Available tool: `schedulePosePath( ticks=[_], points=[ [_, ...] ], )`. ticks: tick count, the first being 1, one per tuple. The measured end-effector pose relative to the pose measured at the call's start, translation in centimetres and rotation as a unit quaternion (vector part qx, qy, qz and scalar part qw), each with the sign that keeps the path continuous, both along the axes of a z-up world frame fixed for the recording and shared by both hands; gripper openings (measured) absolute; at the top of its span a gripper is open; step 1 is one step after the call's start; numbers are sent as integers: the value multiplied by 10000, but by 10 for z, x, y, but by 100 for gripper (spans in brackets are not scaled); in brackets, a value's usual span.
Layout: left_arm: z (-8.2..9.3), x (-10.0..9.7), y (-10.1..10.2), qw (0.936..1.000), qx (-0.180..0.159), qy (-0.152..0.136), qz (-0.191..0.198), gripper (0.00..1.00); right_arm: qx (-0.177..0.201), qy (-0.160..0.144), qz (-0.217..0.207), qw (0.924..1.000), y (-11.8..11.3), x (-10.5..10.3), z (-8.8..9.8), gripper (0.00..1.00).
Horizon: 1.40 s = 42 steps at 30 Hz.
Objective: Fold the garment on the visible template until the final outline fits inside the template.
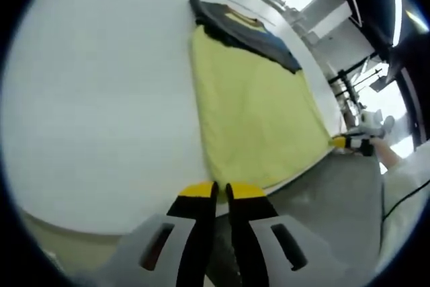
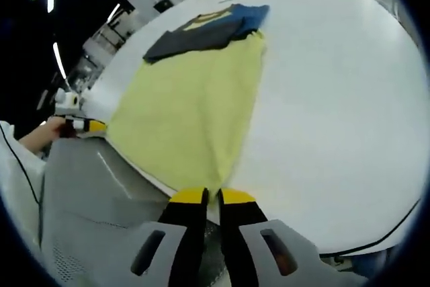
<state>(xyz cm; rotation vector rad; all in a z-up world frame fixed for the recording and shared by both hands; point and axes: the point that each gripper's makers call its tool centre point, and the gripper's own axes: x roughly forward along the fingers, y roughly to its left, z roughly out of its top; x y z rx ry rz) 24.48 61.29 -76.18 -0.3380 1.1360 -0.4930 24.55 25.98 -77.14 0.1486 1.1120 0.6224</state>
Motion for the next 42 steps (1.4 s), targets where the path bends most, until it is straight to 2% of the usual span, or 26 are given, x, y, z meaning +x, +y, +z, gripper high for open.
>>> schedulePosePath(
  ticks=[7, 11, 19, 27, 33, 42],
  points=[
    [-1, 0, 1, 10000, 9, 11, 89, 1, -49, -58, 111, 9999, 1, 0, 0, 4],
    [-1, -1, 1, 9998, -9, 68, 199, 0, -120, -222, 295, 9992, 3, -1, 1, 4],
    [3, -1, 1, 9996, -3, 110, 274, 0, -179, -223, 157, 9995, 2, -1, 2, 4],
    [15, -1, 1, 9988, -231, 46, 436, 0, 130, -269, -94, 9995, -1, 2, 17, 3],
    [28, -1, -2, 9957, -552, 103, 742, 0, 285, -458, -139, 9984, 1, 2, 33, 3],
    [49, -3, -3, 9933, -782, -75, 842, 0, 428, -683, -268, 9964, -2, 3, 50, 3]
  ],
)
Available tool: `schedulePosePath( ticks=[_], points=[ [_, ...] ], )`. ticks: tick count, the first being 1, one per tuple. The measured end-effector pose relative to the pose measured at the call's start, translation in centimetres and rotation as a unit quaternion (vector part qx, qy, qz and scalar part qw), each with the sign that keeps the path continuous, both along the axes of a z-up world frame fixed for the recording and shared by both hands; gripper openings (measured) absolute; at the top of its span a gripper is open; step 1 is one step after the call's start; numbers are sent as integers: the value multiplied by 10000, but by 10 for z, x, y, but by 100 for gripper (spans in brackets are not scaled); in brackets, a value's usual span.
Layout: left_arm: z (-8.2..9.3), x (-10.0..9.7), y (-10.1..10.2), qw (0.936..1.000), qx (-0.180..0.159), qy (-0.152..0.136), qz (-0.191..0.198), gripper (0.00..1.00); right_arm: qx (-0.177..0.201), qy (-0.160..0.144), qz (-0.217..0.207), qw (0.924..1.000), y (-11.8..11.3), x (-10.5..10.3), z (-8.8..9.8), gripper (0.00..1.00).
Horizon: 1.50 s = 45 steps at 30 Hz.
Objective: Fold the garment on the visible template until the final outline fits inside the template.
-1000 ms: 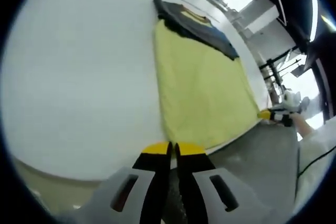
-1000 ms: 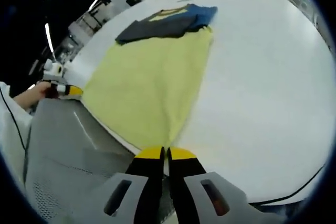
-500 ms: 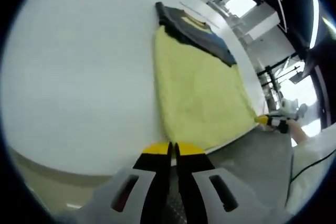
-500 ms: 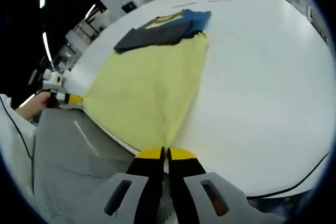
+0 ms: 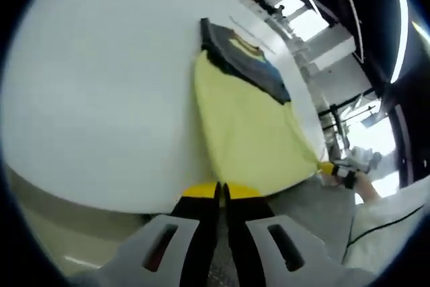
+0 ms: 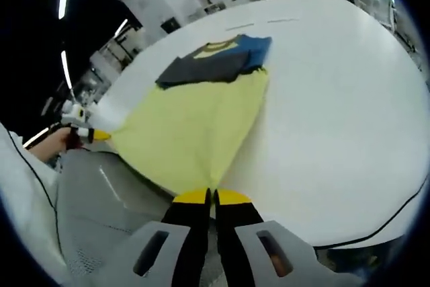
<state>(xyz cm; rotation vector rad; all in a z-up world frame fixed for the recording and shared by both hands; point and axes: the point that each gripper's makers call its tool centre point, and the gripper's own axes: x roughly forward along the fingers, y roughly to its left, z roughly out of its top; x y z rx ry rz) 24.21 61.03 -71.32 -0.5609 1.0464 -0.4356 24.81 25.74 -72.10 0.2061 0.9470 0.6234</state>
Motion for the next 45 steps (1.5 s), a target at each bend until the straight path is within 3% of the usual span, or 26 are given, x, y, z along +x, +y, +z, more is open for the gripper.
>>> schedulePosePath(
  ticks=[9, 29, 45],
  points=[
    [20, -9, -4, 9998, -92, -151, -5, 0, 240, -191, -156, 9994, -4, -6, 20, 3],
    [48, -37, -9, 9991, -303, -275, -60, 0, 311, -204, -57, 9993, -4, -37, 34, 3],
    [74, -54, -12, 9978, -460, -473, -88, 0, 487, -474, -9, 9977, -8, -49, 62, 3]
  ],
)
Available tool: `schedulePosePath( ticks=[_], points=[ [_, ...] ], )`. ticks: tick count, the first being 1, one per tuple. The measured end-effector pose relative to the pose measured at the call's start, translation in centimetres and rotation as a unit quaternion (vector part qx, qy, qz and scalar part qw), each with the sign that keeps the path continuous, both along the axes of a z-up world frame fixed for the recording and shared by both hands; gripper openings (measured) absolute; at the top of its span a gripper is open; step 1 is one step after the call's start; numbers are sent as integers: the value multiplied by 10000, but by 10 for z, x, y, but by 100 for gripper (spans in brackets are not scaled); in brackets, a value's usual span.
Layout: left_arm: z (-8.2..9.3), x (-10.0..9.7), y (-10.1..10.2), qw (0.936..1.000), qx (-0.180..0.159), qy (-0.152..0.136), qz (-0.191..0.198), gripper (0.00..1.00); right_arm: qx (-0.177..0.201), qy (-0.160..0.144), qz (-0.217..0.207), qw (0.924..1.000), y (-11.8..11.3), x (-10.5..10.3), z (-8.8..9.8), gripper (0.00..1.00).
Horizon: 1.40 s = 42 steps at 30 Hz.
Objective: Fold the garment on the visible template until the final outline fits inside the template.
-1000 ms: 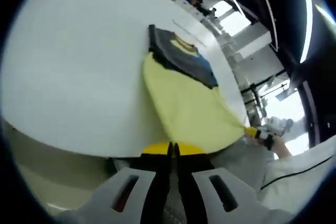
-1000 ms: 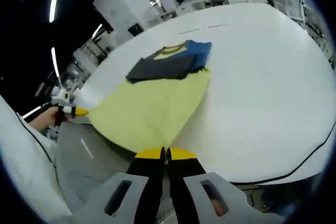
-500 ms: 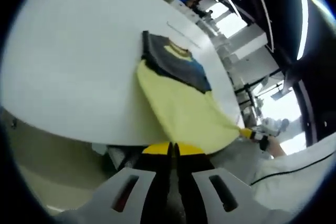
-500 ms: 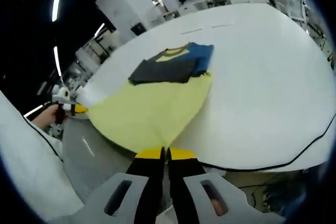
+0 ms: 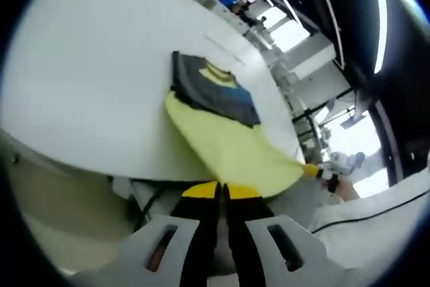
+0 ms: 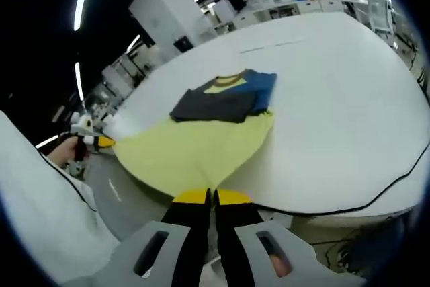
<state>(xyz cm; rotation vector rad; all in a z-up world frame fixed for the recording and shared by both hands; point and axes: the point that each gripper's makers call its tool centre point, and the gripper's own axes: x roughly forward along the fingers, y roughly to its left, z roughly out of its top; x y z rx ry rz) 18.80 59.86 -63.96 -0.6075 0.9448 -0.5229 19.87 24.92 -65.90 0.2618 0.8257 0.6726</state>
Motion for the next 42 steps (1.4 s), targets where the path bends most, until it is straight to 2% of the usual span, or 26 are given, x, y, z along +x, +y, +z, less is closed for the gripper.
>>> schedulePosePath(
  ticks=[8, 14, 23, 32, 42],
  points=[
    [11, -9, 0, 9999, -63, -79, 8, 0, 58, -108, 191, 9997, 0, -12, 11, 3],
    [20, -12, 2, 9998, -127, -102, 65, 0, 319, -140, 140, 9993, -4, -15, 24, 3],
    [49, -11, -3, 9992, -170, -368, -40, 0, 609, -281, 263, 9974, -6, -16, 48, 3],
    [53, 12, -2, 9985, -128, -528, 16, 0, 604, -545, 205, 9965, -5, 11, 59, 3],
    [60, 48, 0, 9975, -126, -693, 109, 0, 581, -734, 178, 9955, -4, 46, 68, 3]
  ],
)
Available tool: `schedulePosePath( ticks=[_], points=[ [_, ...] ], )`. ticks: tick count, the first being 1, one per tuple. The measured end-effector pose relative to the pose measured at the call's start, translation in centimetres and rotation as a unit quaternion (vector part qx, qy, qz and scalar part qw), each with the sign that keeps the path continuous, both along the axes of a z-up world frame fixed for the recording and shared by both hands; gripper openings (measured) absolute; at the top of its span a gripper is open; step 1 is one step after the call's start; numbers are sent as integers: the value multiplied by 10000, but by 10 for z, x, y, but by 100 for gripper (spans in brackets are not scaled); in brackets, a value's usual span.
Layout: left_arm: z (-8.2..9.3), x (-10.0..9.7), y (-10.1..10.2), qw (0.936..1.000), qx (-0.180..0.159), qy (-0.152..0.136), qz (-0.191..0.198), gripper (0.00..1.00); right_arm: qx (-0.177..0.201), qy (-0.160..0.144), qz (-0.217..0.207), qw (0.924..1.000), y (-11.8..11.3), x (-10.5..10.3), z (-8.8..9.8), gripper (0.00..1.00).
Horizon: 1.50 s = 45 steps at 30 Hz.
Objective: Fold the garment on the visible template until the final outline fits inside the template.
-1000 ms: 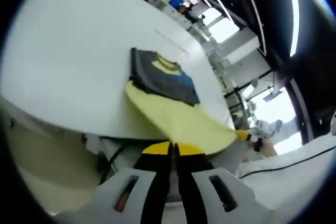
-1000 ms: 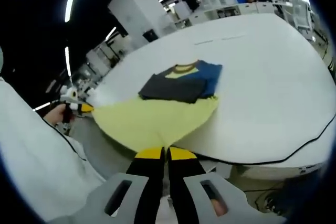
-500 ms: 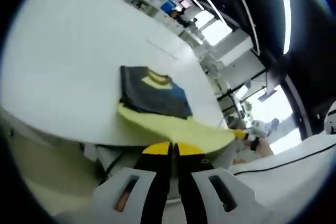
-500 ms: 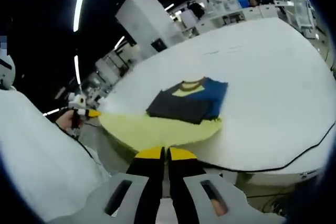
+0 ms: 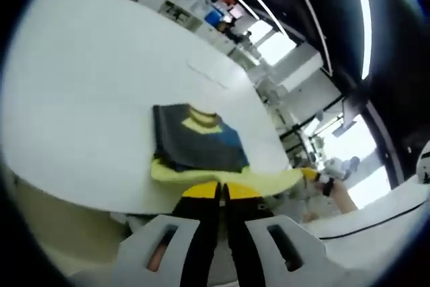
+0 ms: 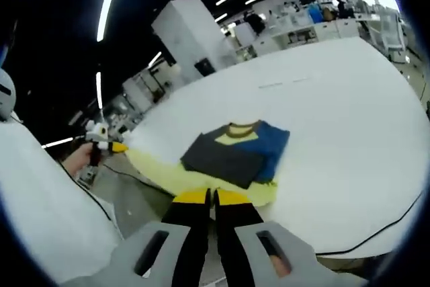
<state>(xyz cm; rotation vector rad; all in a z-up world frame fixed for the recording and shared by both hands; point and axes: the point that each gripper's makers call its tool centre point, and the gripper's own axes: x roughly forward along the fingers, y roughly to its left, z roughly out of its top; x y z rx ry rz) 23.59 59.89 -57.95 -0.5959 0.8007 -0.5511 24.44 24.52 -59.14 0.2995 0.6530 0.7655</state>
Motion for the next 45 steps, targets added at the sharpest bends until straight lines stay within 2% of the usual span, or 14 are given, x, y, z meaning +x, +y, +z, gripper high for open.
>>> schedulePosePath(
  ticks=[11, 18, 33, 45],
  points=[
    [2, 33, 2, 9999, 76, -88, 12, 0, -78, -121, -71, 9999, 4, 35, 7, 3],
    [5, 53, 5, 9999, 3, -119, 98, 0, -105, -202, -84, 9997, 9, 53, 14, 3],
    [-5, 95, 4, 9998, 105, -66, 171, 0, -140, -47, -211, 9997, 8, 85, 1, 3],
    [-15, 121, 5, 9997, 149, 9, 213, 0, -208, 15, -247, 9995, 8, 112, -7, 3]
  ],
)
